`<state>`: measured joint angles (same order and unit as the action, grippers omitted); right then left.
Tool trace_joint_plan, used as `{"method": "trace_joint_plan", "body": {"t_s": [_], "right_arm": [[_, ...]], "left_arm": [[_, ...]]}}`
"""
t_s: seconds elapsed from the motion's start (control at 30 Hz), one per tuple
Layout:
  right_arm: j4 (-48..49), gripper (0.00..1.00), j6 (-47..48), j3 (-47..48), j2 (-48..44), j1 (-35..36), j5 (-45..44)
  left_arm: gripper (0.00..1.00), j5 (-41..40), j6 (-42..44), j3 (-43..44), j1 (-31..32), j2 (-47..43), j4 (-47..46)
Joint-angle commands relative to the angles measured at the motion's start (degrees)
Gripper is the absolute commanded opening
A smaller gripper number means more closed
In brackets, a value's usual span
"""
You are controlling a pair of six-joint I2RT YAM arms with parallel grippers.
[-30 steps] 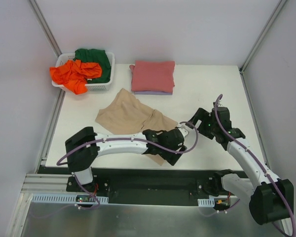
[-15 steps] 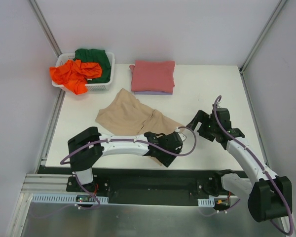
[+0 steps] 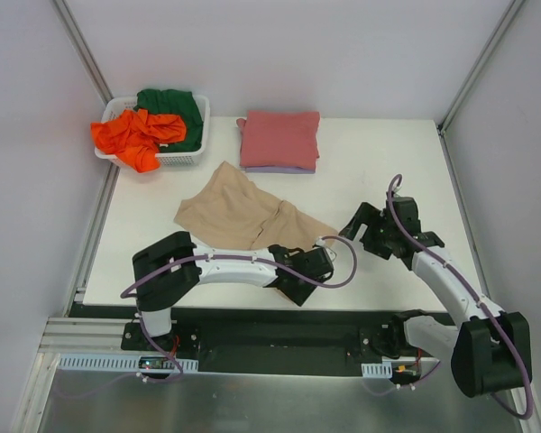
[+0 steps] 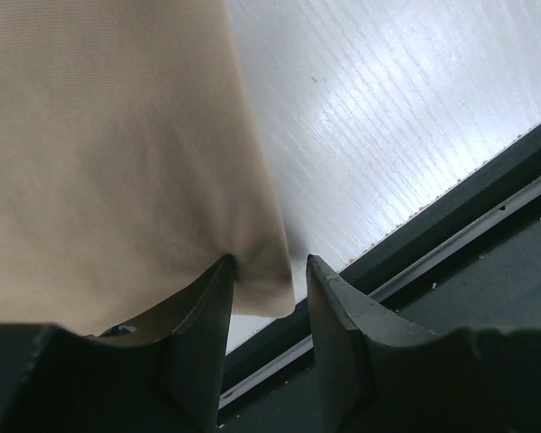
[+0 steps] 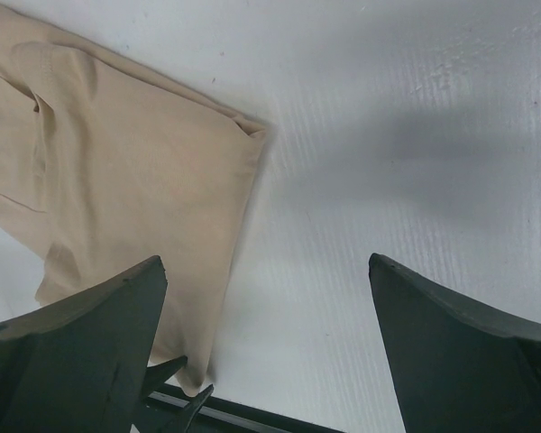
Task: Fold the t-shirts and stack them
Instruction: Grab one side of the 2/3 rectangular tshirt with both arms
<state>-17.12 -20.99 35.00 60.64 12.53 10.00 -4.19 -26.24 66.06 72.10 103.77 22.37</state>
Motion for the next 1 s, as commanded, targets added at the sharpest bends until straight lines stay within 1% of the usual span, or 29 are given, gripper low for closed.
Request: {"method": "trace_joint_plan", "body": {"t_s": [0.0, 0.1, 0.17, 0.23, 0.3, 0.37, 0.5, 0.63, 0.67, 0.83, 0.93, 0.97], "right_arm": [[2.35, 0.96, -1.15, -0.11, 1.14, -0.41, 2.3], [4.81, 0.96, -3.17, -0.9, 2.63, -0.41, 3.36], [6.57, 0.97, -4.4, -0.9, 4.3, -0.41, 4.58], [7.63, 0.99, -5.28, -0.38, 6.41, -0.32, 5.47], [8.59, 0.99, -5.99, 0.33, 8.69, -0.23, 5.73], [10.35, 0.95, -7.04, 0.59, 11.24, 0.38, 6.87], [12.81, 0.86, -8.01, 1.82, 16.69, 2.22, 8.28], [14.22, 0.71, -8.45, 2.88, 21.35, 3.63, 8.11], [14.66, 0.69, -8.71, 2.88, 22.06, 3.81, 7.5], [15.54, 0.45, -9.5, 3.32, 25.57, 3.99, 5.82], [15.72, 0.32, -9.51, 3.58, 27.16, 3.9, 5.56], [15.89, 0.26, -9.33, 3.75, 27.6, 3.9, 5.47]], "left_arm": [[0.36, -4.24, -1.44, 0.21, 1.47, 2.49, 2.23], [0.27, -5.66, -2.06, 0.64, 1.56, 3.72, 3.29], [0.24, -5.83, -2.24, 0.82, 1.65, 4.08, 3.64], [0.17, -6.27, -2.24, 1.0, 1.91, 4.25, 3.91], [0.07, -6.8, -2.15, 1.0, 2.0, 3.9, 4.0], [0.01, -6.98, -2.15, 1.08, 2.0, 3.64, 3.91], [0.0, -6.71, -2.15, 1.09, 2.08, 3.29, 3.91], [0.0, -6.63, -2.32, 0.91, 2.17, 3.11, 3.91], [0.0, -6.62, -2.33, 0.82, 2.09, 2.94, 3.91], [0.0, -6.62, -2.68, 0.73, 2.09, 2.58, 3.82], [0.0, -6.45, -2.76, 1.0, 2.08, 2.41, 3.73], [0.0, -6.28, -2.76, 1.08, 2.08, 2.41, 3.73]]}}
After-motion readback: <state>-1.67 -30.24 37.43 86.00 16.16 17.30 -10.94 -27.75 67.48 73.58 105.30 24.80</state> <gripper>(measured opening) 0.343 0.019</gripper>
